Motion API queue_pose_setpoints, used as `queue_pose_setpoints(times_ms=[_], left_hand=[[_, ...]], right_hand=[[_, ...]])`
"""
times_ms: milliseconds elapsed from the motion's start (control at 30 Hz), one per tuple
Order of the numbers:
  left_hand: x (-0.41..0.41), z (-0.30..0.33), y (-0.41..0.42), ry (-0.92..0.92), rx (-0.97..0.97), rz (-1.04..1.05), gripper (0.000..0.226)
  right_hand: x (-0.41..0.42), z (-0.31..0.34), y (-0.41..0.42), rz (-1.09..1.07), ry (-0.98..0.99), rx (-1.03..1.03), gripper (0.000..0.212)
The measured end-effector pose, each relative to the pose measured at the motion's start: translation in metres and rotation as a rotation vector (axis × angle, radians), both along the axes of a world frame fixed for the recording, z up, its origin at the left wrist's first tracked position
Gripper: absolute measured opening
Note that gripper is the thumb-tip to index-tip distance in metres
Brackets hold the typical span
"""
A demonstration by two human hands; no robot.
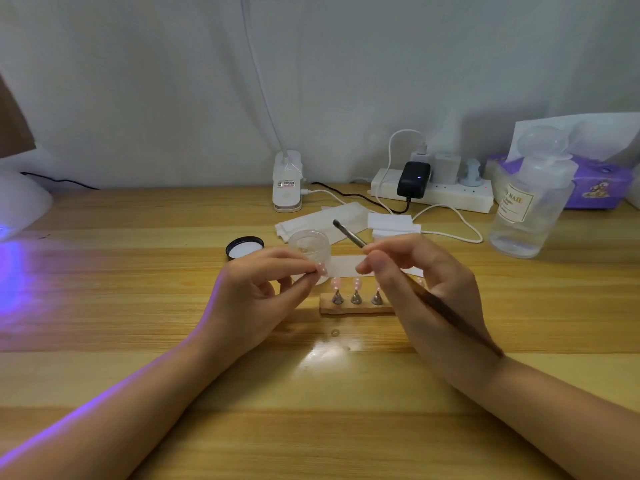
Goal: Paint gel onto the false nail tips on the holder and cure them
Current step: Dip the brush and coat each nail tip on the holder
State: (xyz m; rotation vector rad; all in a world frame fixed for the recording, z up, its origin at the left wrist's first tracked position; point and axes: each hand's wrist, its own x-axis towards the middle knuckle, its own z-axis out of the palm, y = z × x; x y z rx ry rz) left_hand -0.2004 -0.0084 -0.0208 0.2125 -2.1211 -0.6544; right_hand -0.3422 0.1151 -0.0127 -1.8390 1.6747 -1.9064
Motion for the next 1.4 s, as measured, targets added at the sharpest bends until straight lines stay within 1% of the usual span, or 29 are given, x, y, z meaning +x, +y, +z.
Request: queue_pose_setpoints(times_ms=[100, 133, 233, 367, 467, 533, 600, 767, 833, 900, 967, 1033, 1200, 1300, 1333, 1400], left_hand=[[0.0002, -0.0011, -0.0012, 0.002, 0.003, -0.005, 0.016], [0.0001, -0.0016, -0.0012, 0.004, 0.006, -0.008, 0.017], [-0.0003, -0.0023, -0.0004, 0.004, 0.014, -0.003, 0.019], [0.0007, -0.0015, 0.0007, -0.003, 0.027, 0.001, 0.019], [0.0006, -0.0012, 0.0008, -0.020, 0.040, 0.013, 0.015], [0.0001, -0.0008, 0.0017, -0.025, 0.040, 0.018, 0.016], [0.0000, -0.0006, 0.0025, -0.029, 0.041, 0.019, 0.019], [-0.0002, -0.0006, 0.0024, -0.050, 0.094, 0.016, 0.017], [0.0007, -0.0002, 0.0033, -0.049, 0.110, 0.005, 0.017], [0.0018, 0.0004, 0.0039, -0.056, 0.115, 0.004, 0.016], [0.0021, 0.0010, 0.0044, -0.067, 0.114, 0.011, 0.021], [0.0023, 0.0018, 0.0050, -0.069, 0.111, 0.016, 0.026], [0.0033, 0.0021, 0.0054, -0.080, 0.103, 0.020, 0.026], [0.0022, 0.0017, 0.0053, -0.075, 0.118, 0.027, 0.026], [0.0018, 0.0014, 0.0051, -0.073, 0.124, 0.035, 0.027], [0.0013, 0.0013, 0.0055, -0.068, 0.130, 0.034, 0.026]], right_hand=[[0.0009, -0.0012, -0.0014, -0.015, 0.132, -0.014, 0.012], [0.0007, -0.0018, -0.0013, -0.004, 0.134, -0.016, 0.015], [0.0003, -0.0031, -0.0005, 0.029, 0.066, -0.046, 0.035], [0.0021, -0.0052, -0.0013, 0.020, 0.035, -0.031, 0.040], [0.0028, -0.0079, -0.0023, 0.004, 0.079, -0.002, 0.053], [0.0022, -0.0084, -0.0017, 0.004, 0.096, -0.021, 0.059], [0.0013, -0.0084, -0.0003, 0.012, 0.082, -0.042, 0.059], [0.0008, -0.0076, 0.0003, 0.027, -0.006, -0.053, 0.048], [0.0003, -0.0076, -0.0022, 0.011, 0.028, -0.045, 0.045], [0.0002, -0.0087, -0.0048, -0.004, 0.086, -0.016, 0.048], [0.0008, -0.0096, -0.0056, -0.007, 0.105, 0.007, 0.053], [0.0011, -0.0094, -0.0042, -0.002, 0.090, -0.005, 0.054], [0.0006, -0.0079, 0.0006, -0.006, -0.004, -0.019, 0.042], [0.0011, -0.0085, -0.0011, 0.012, -0.009, -0.035, 0.038], [0.0015, -0.0084, -0.0024, 0.015, 0.011, -0.036, 0.039], [0.0018, -0.0090, -0.0051, 0.018, 0.064, -0.025, 0.050]])
